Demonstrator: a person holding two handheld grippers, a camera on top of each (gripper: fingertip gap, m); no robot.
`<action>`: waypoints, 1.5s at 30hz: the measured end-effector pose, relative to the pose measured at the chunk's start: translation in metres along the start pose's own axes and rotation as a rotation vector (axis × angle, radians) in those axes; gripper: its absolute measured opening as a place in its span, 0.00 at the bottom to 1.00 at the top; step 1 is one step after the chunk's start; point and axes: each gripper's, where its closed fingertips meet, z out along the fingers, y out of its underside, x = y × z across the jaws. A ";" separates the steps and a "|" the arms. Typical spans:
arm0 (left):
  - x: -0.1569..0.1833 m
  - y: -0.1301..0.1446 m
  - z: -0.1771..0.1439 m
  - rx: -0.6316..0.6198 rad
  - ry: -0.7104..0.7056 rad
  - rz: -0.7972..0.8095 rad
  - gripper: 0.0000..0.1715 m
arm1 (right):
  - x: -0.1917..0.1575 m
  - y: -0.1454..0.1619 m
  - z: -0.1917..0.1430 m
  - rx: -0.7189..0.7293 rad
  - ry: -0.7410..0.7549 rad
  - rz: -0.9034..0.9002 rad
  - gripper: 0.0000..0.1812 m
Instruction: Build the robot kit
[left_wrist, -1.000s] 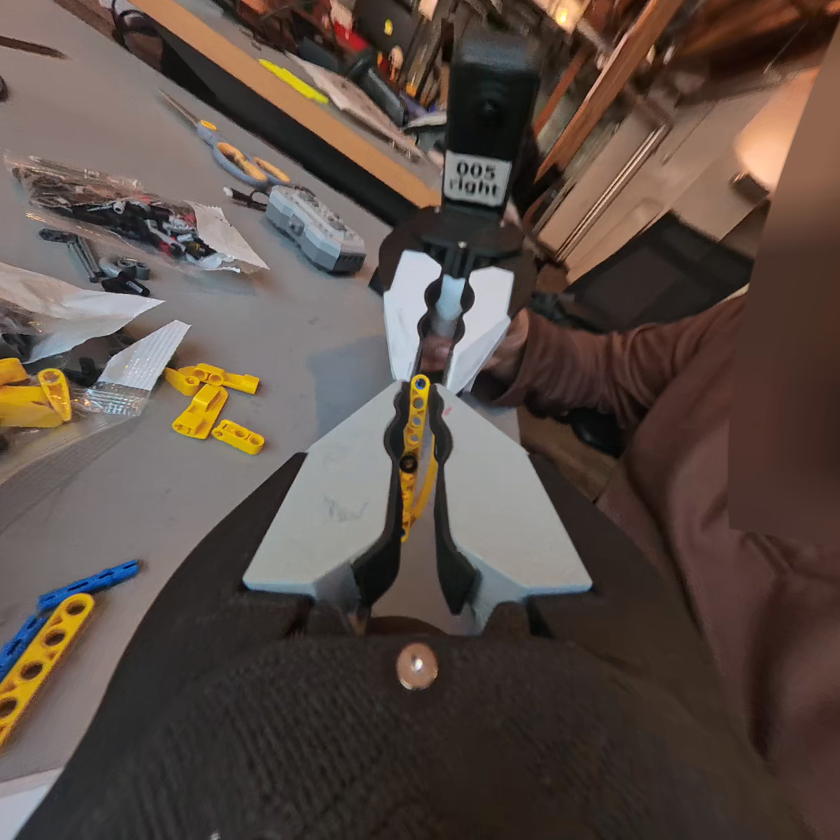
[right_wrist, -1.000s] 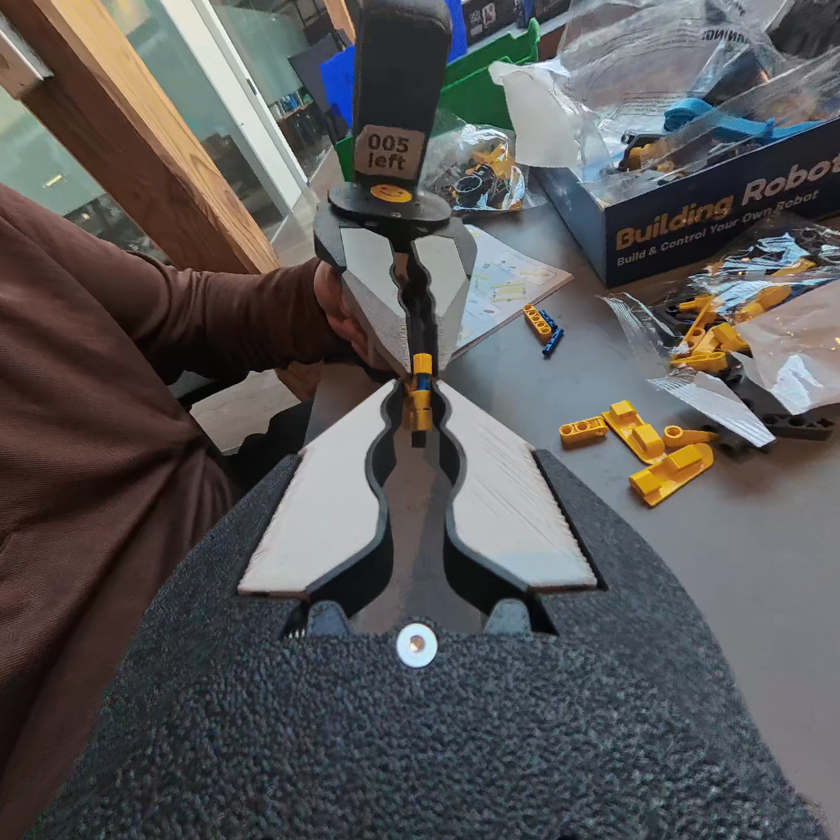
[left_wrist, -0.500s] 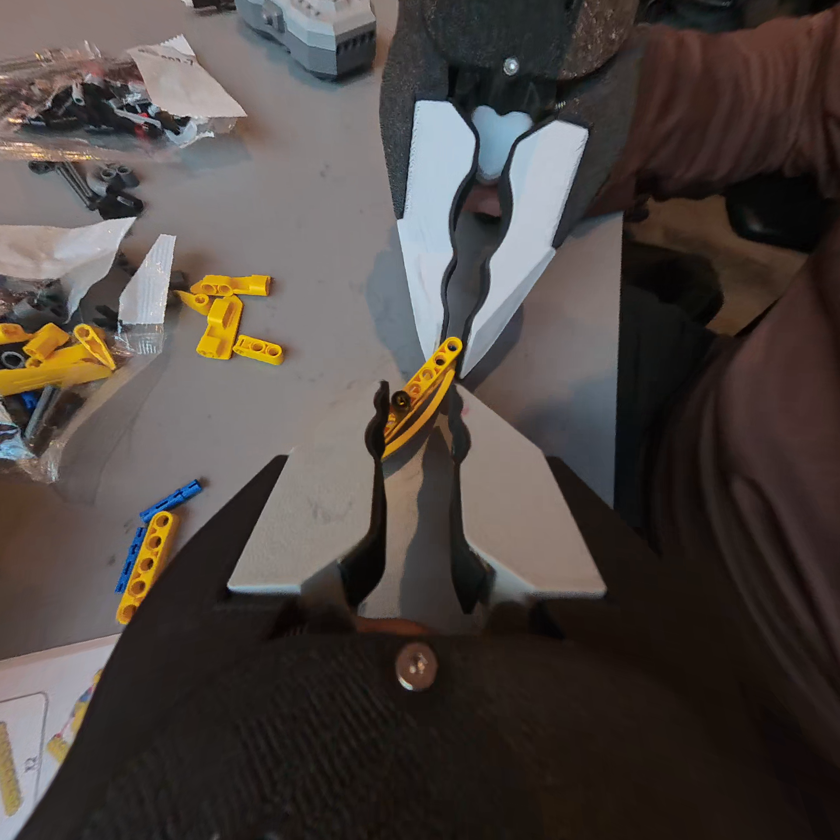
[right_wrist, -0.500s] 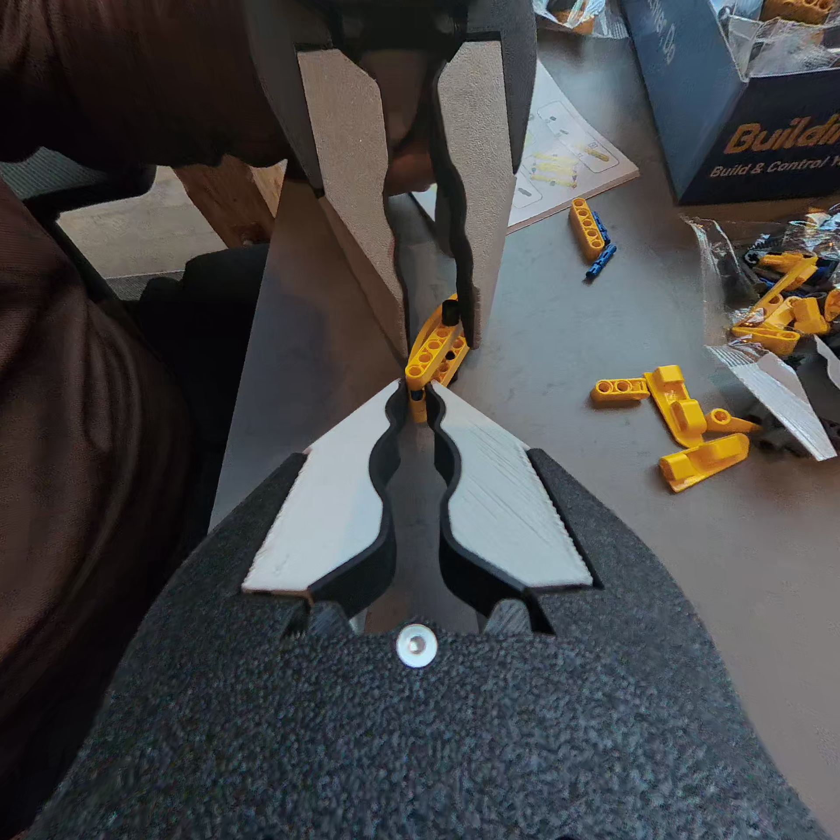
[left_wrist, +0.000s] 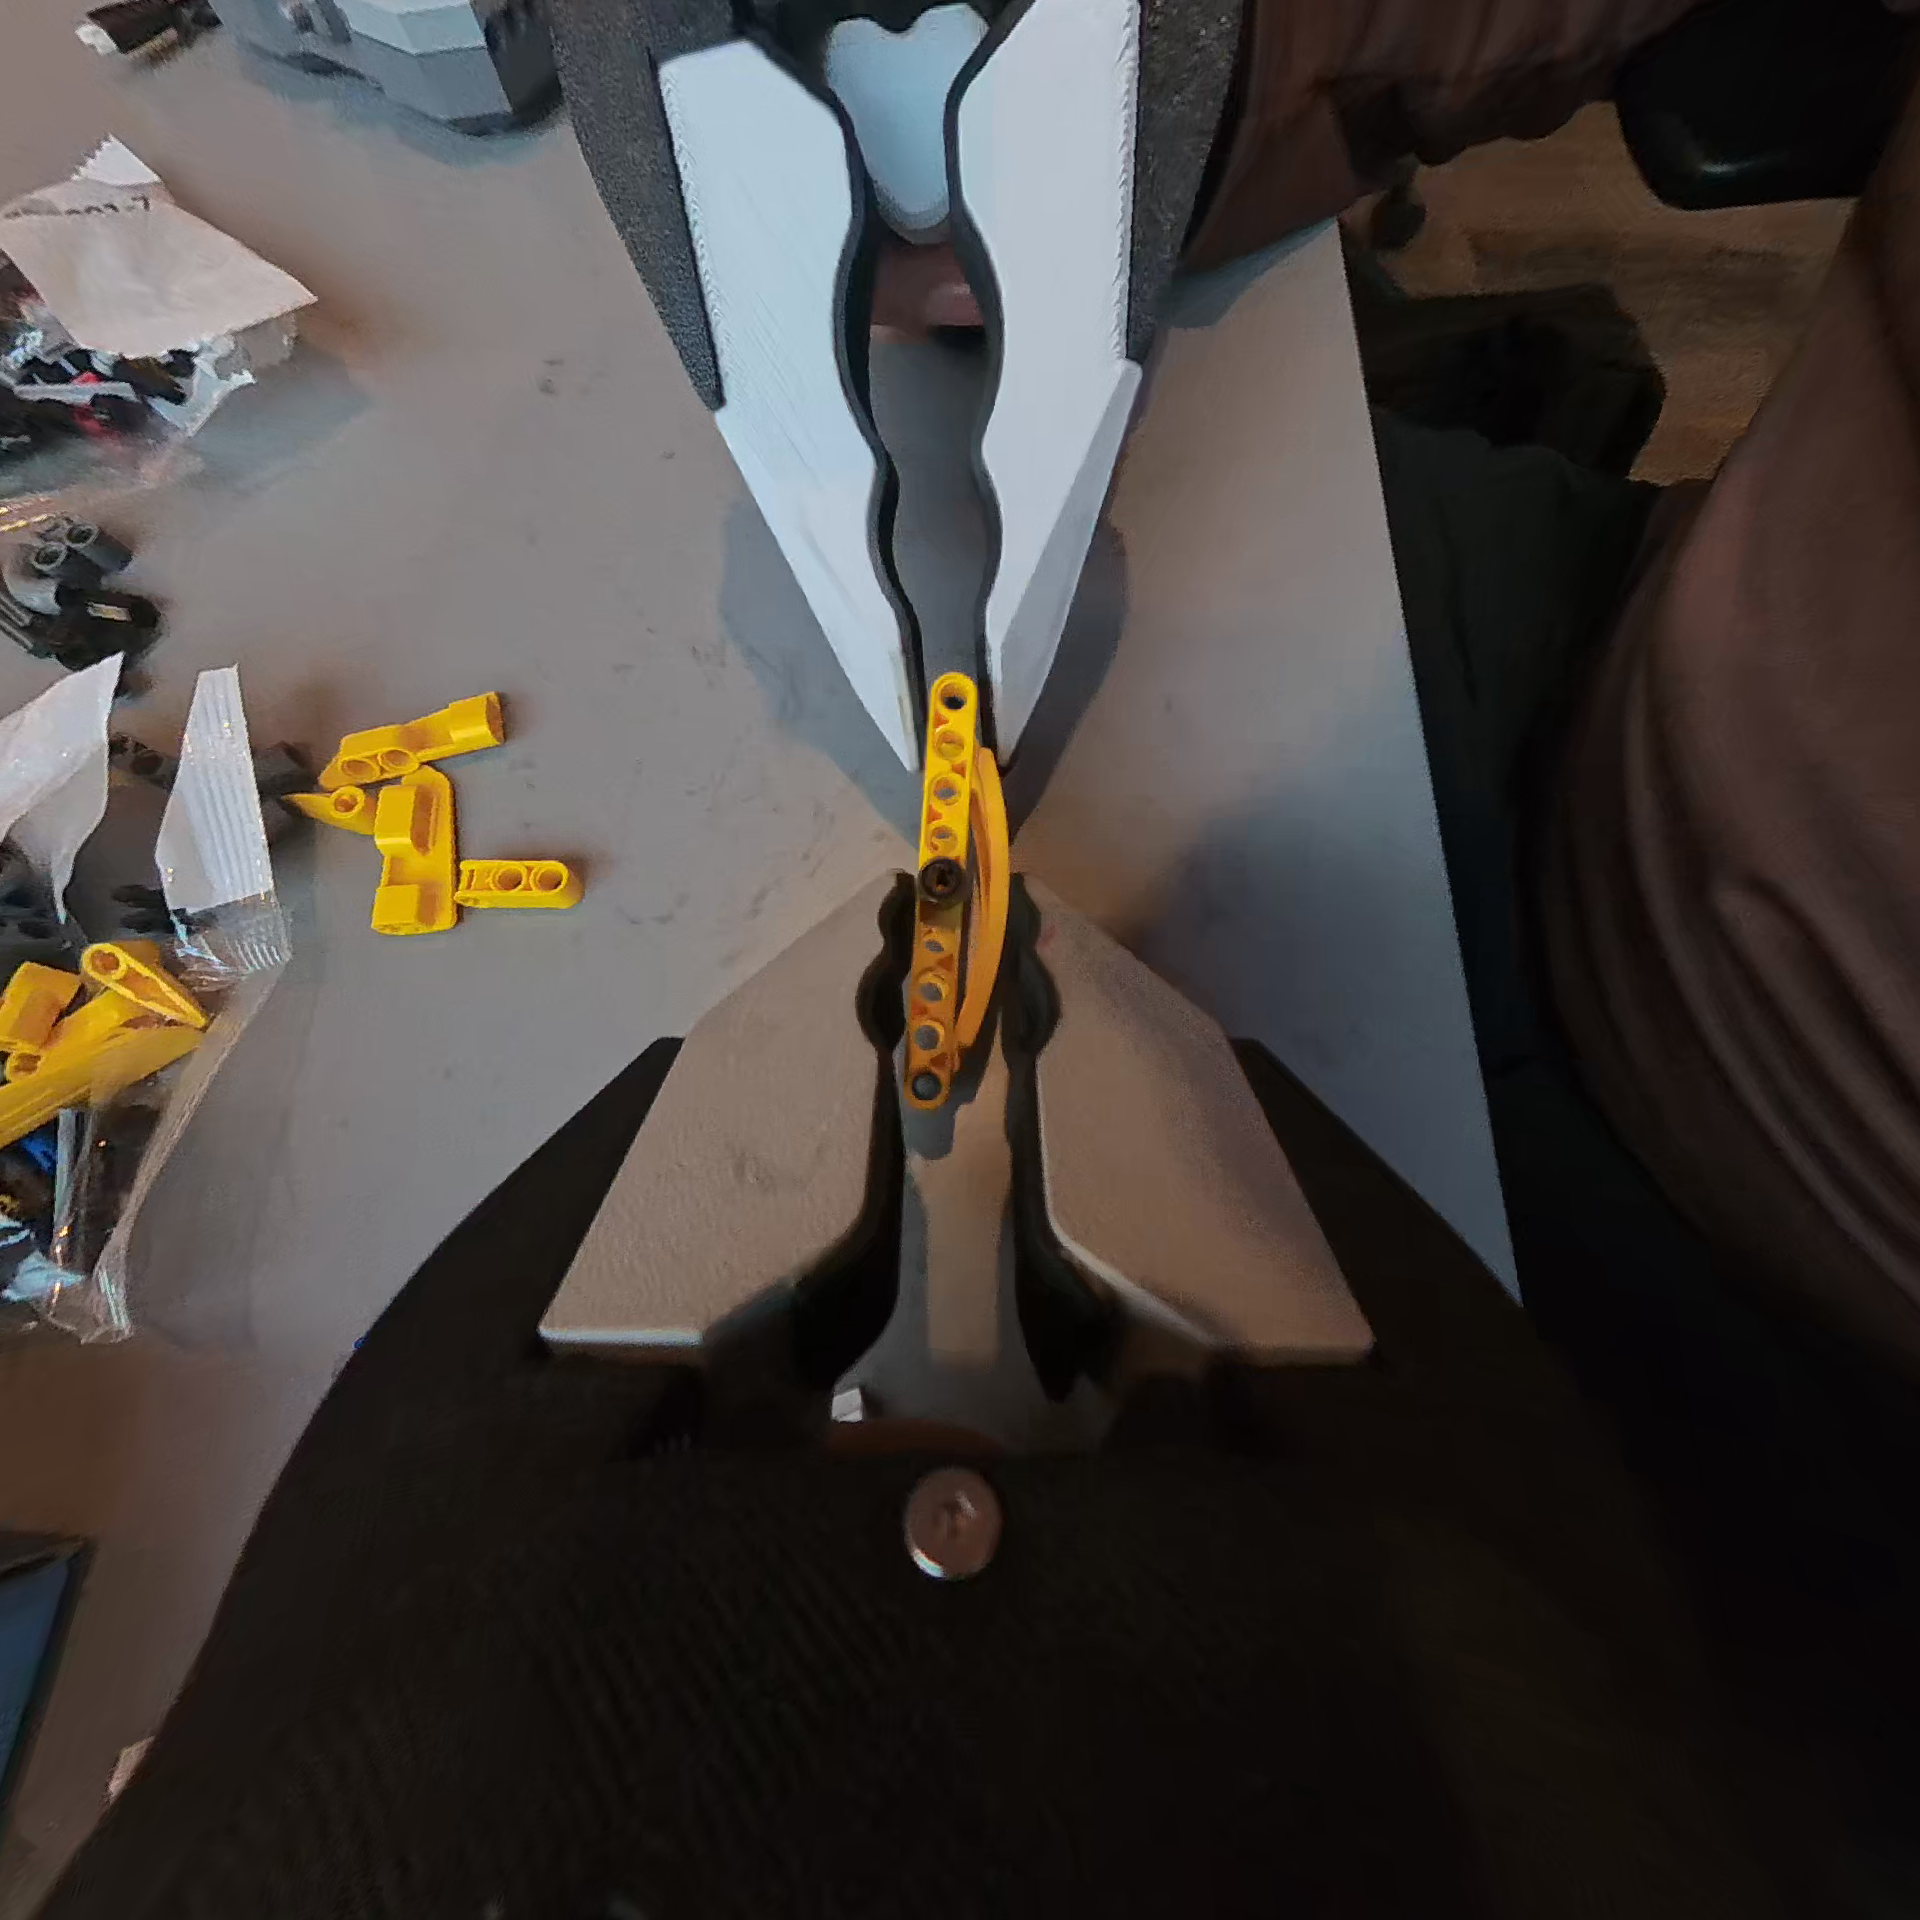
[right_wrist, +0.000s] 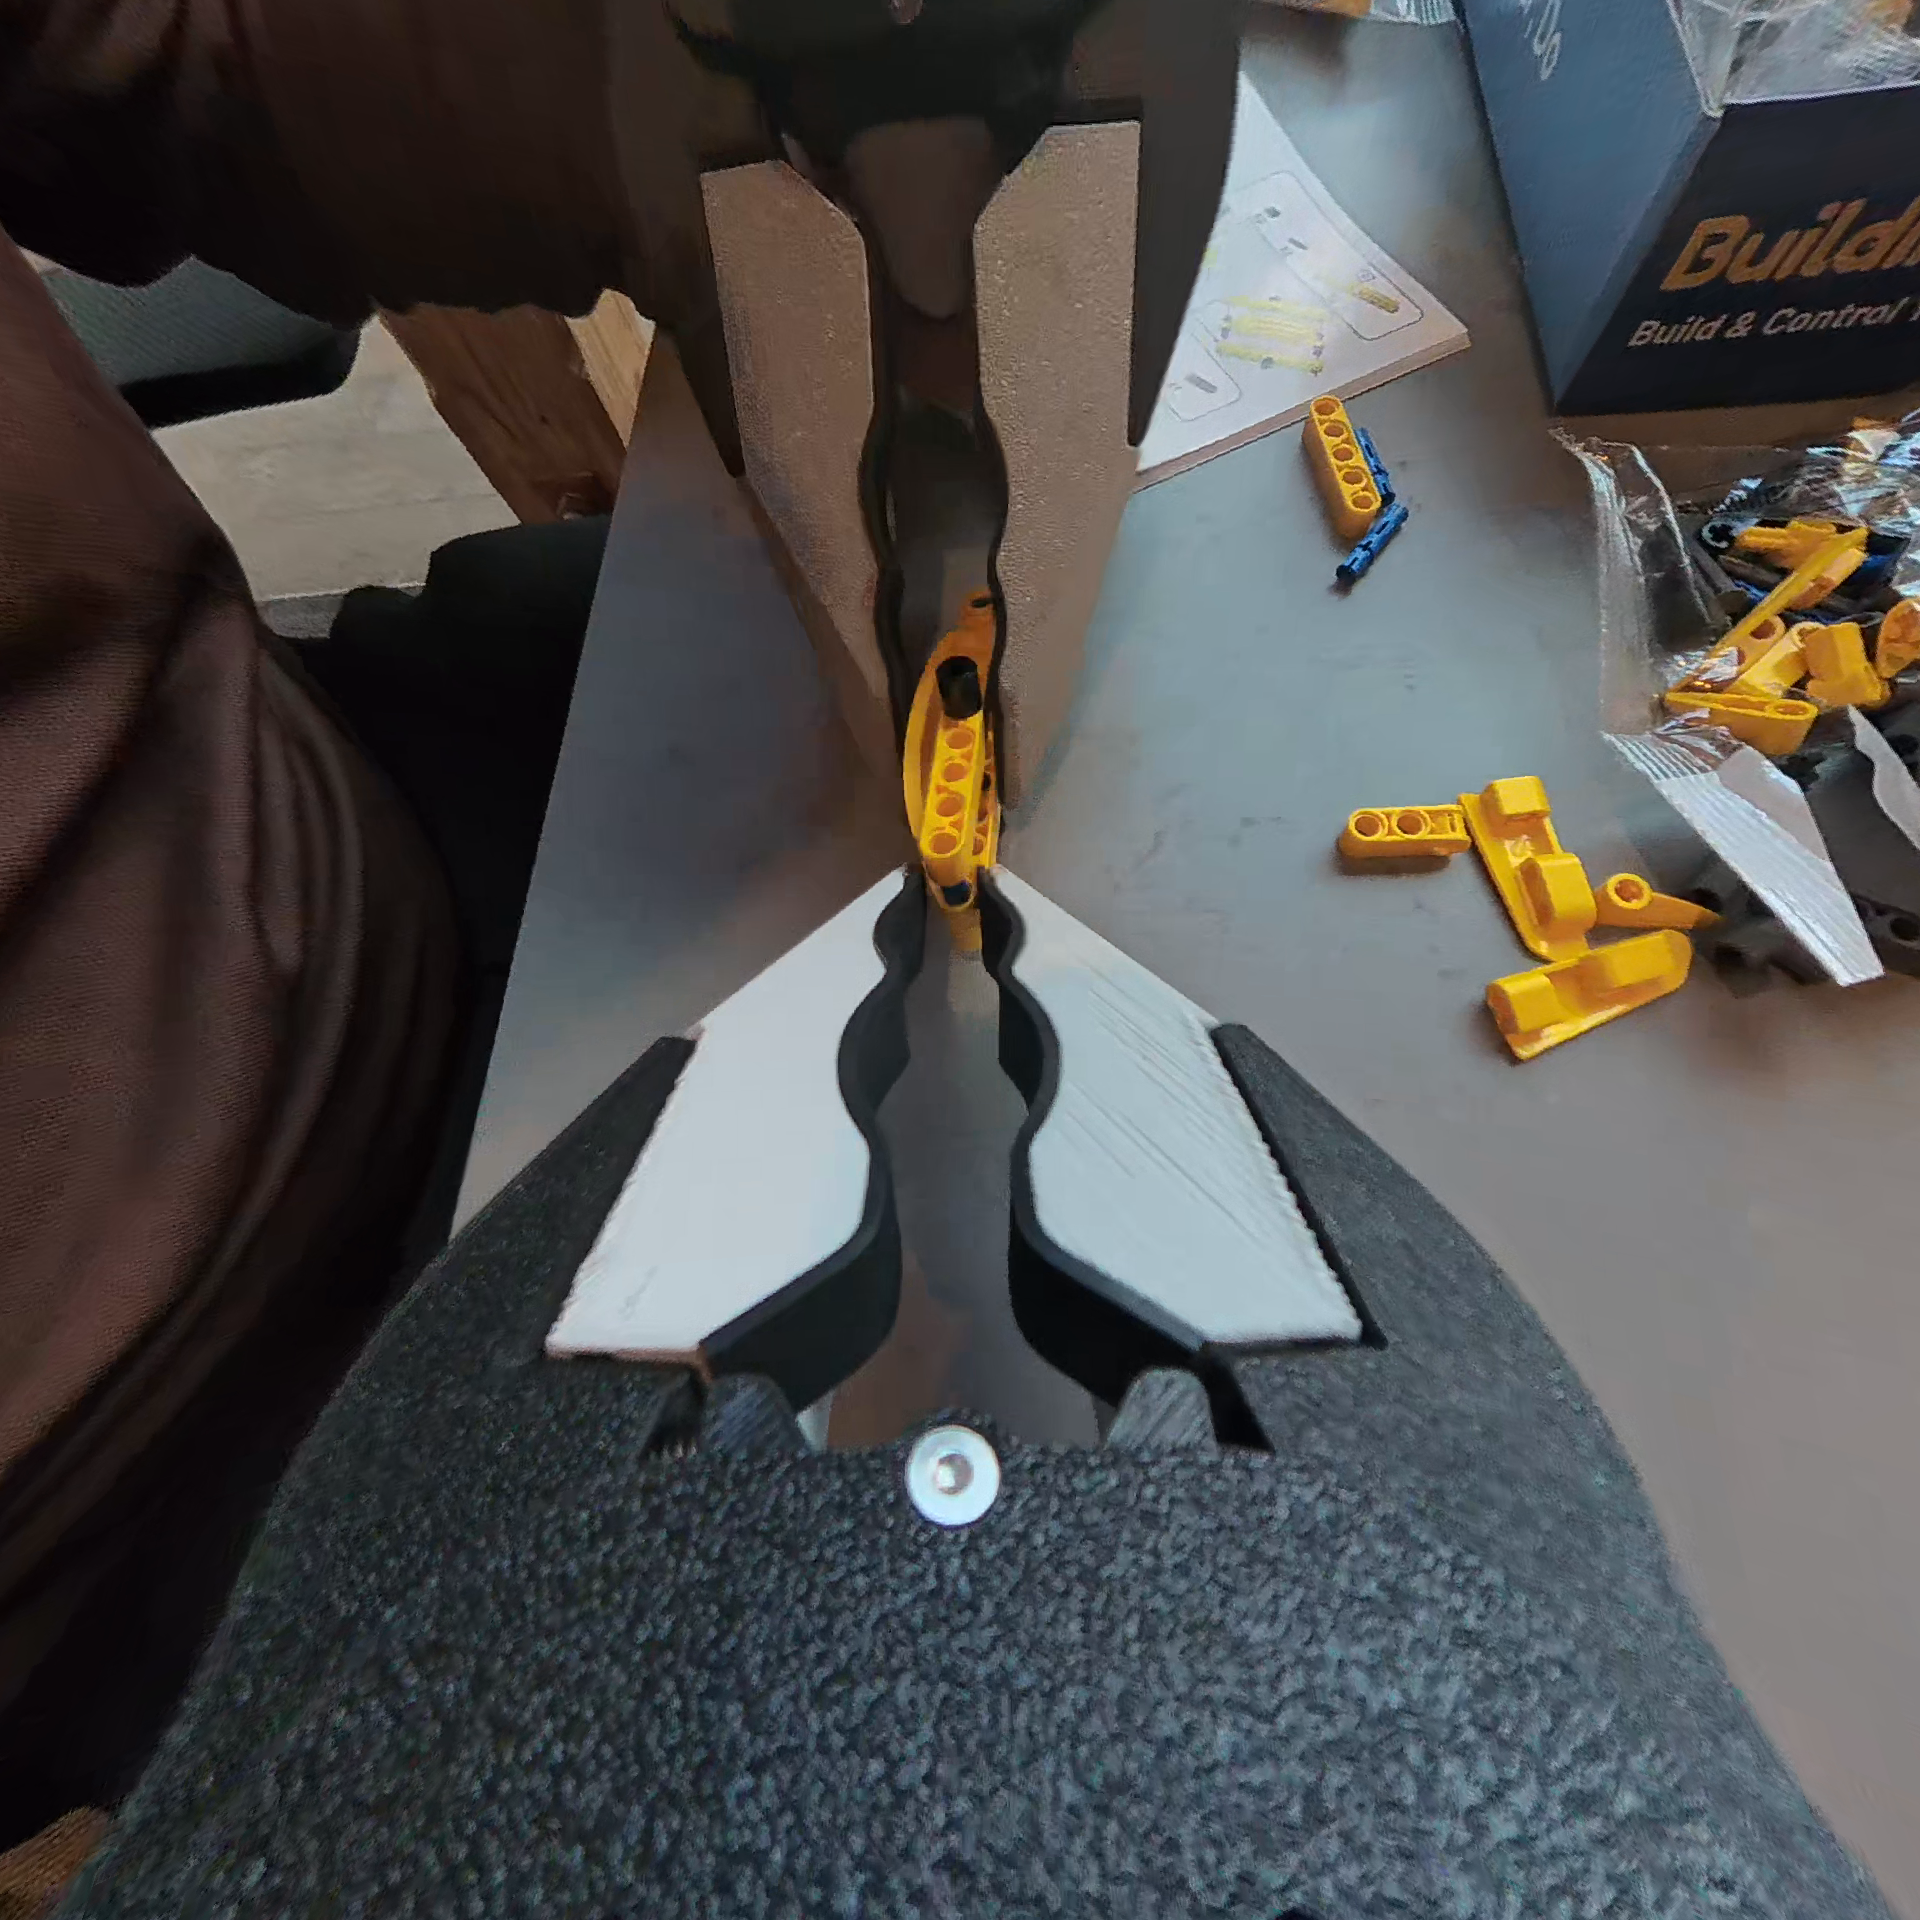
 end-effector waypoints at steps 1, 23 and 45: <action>0.001 -0.001 0.001 -0.002 -0.004 0.001 0.08 | 0.000 0.000 -0.002 0.006 0.005 -0.011 0.05; -0.001 -0.006 0.007 -0.109 0.054 -0.066 0.07 | 0.013 -0.012 -0.033 0.042 0.180 -0.110 0.00; 0.001 -0.004 0.005 -0.055 0.047 -0.061 0.07 | 0.007 -0.046 -0.049 0.047 0.223 -0.155 0.00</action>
